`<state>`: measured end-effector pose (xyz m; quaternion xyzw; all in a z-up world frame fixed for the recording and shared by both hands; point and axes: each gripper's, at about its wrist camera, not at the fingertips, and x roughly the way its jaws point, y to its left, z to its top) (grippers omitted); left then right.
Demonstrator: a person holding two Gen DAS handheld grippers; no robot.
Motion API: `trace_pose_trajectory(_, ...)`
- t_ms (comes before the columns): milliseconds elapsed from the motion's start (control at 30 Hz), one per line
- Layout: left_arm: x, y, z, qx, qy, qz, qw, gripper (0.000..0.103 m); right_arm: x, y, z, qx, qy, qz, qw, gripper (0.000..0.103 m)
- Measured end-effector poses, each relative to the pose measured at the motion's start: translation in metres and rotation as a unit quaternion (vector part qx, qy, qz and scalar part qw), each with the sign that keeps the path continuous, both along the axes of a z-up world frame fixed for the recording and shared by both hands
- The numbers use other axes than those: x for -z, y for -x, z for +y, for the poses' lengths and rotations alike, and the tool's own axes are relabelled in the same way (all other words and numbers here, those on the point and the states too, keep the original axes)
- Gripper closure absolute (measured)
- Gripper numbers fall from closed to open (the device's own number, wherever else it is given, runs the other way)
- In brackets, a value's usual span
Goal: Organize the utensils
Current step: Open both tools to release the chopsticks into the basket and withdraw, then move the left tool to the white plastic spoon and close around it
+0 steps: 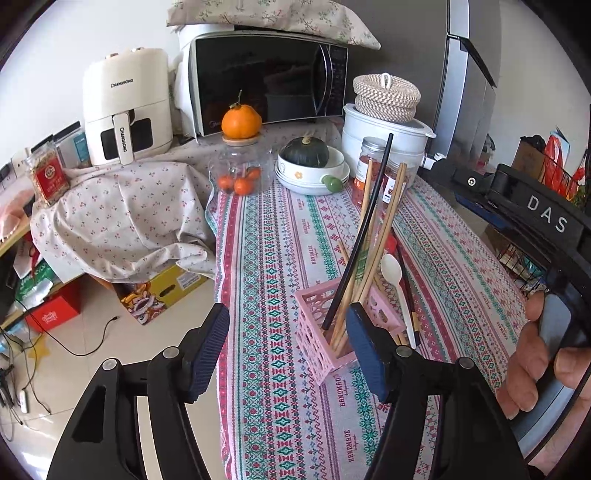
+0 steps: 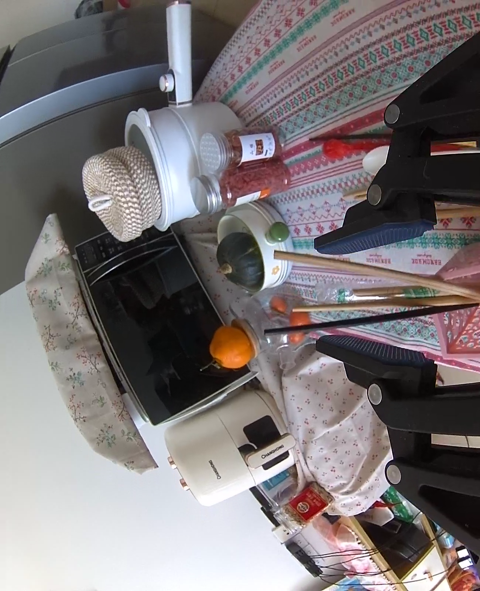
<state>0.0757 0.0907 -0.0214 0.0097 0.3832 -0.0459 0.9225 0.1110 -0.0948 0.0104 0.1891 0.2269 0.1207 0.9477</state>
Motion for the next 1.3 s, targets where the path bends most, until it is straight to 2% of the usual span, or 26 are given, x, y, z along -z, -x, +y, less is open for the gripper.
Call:
trace_pose_trajectory(200, -0.009, 0.003, -0.018, 0.012, 0.008, -0.009, 0.9999, 0.027, -0.001, -0.002, -0.03, 0.005, 0.007, 0.022, 1.0, 0.047)
trace_pose_trajectory(367, -0.014, 0.004, -0.037, 0.023, 0.012, -0.015, 0.9996, 0.024, -0.003, -0.003, -0.052, 0.011, 0.031, 0.03, 0.999, 0.043)
trace_pose_trajectory(533, -0.018, 0.003, -0.06, 0.039, 0.008, -0.018, 0.999, 0.022, -0.002, -0.004, -0.075, 0.015, 0.039, 0.043, 0.998, 0.033)
trace_pose_trajectory(933, -0.024, -0.006, -0.111, 0.071, 0.009, -0.012, 0.9974, 0.013, 0.006, -0.017, -0.134, 0.023, 0.053, 0.095, 0.994, 0.02)
trace_pose_trajectory(1033, -0.023, -0.01, -0.129, 0.09, 0.018, 0.004, 0.9957, 0.013, 0.01, -0.021, -0.147, 0.025, 0.06, 0.112, 0.992, 0.02)
trace_pose_trajectory(1167, -0.014, -0.026, -0.151, 0.107, 0.049, 0.051, 0.9917, 0.013, 0.015, -0.028, -0.166, 0.027, 0.052, 0.137, 0.989, 0.019)
trace_pose_trajectory(1300, 0.005, -0.052, -0.175, 0.103, 0.038, 0.094, 0.9895, 0.013, 0.022, -0.037, -0.188, 0.042, 0.044, 0.158, 0.986, 0.019)
